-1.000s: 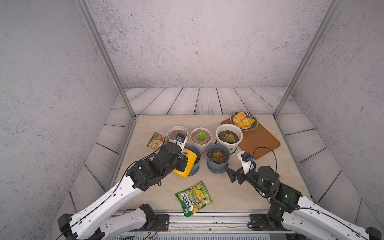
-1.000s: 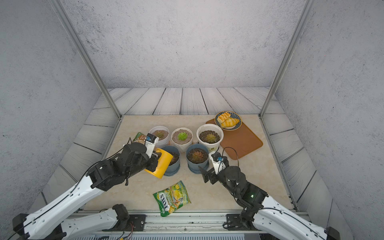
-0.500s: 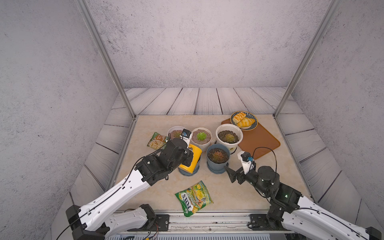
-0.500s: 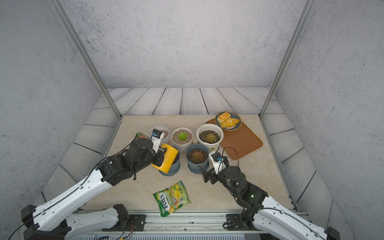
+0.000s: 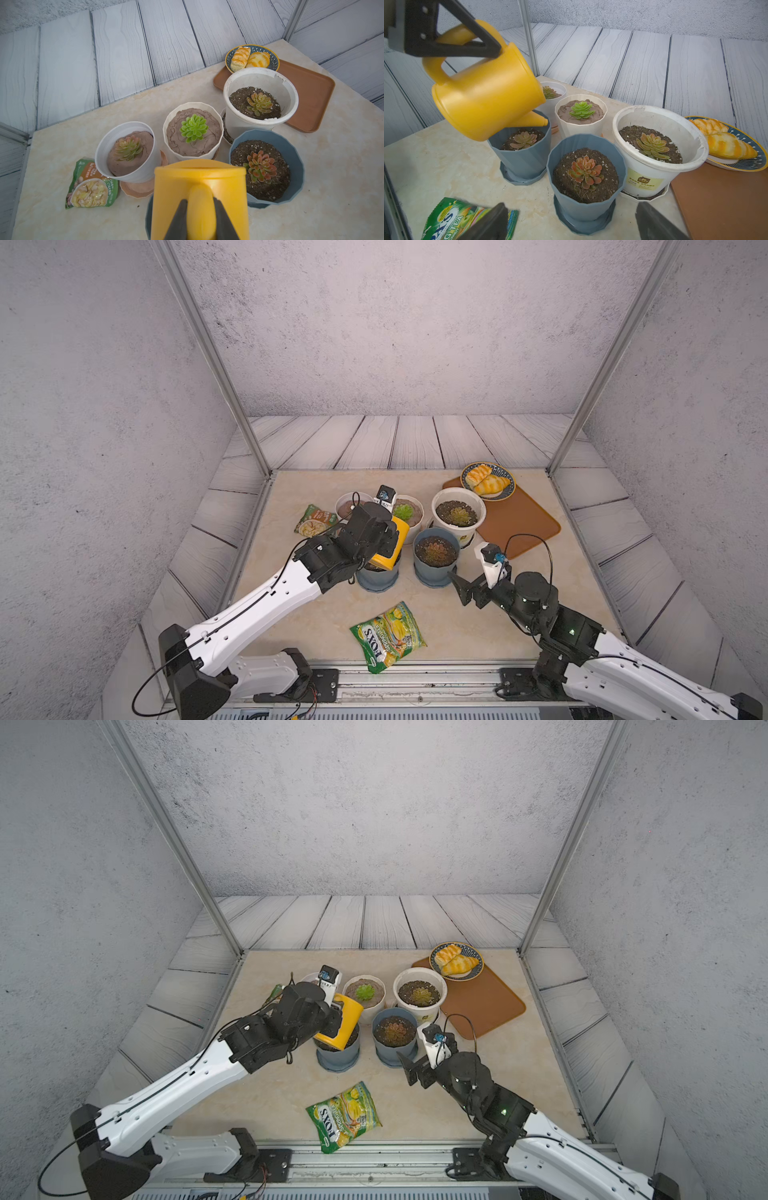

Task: Water the succulent around the soil edge
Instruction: Water the soil of the potted plant with water.

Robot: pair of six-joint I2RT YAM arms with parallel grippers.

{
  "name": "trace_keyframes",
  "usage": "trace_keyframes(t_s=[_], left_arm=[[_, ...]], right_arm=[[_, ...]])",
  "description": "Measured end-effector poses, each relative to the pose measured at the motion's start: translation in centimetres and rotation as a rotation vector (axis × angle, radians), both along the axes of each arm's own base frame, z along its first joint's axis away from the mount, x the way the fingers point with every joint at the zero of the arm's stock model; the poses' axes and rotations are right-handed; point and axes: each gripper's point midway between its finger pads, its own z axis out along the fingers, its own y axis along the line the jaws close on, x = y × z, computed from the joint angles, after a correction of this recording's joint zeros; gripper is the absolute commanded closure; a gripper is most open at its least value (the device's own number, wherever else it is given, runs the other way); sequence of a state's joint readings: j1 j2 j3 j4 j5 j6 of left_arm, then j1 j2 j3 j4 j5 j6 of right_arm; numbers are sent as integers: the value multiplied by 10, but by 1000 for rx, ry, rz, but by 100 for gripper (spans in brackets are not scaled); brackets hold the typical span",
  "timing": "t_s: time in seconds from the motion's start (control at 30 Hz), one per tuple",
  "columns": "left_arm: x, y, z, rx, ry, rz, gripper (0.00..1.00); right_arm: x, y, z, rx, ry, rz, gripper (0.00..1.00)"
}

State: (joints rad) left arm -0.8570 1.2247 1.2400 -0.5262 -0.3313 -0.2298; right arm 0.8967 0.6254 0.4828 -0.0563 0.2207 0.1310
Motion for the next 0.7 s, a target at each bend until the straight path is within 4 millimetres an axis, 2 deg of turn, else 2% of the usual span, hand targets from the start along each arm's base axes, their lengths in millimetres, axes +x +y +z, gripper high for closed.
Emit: trace_keyframes(t_s=[0.17, 0.43, 0.7], left_arm=[[6, 2, 6, 11, -12, 23, 100], [5, 7, -2, 45, 10, 31, 100], [11, 24, -3, 115, -16, 89, 100]], right_arm=[[0, 0, -2, -7, 5, 0, 1], [0, 0, -1, -6, 5, 0, 1], [0, 0, -2, -8, 7, 0, 1]])
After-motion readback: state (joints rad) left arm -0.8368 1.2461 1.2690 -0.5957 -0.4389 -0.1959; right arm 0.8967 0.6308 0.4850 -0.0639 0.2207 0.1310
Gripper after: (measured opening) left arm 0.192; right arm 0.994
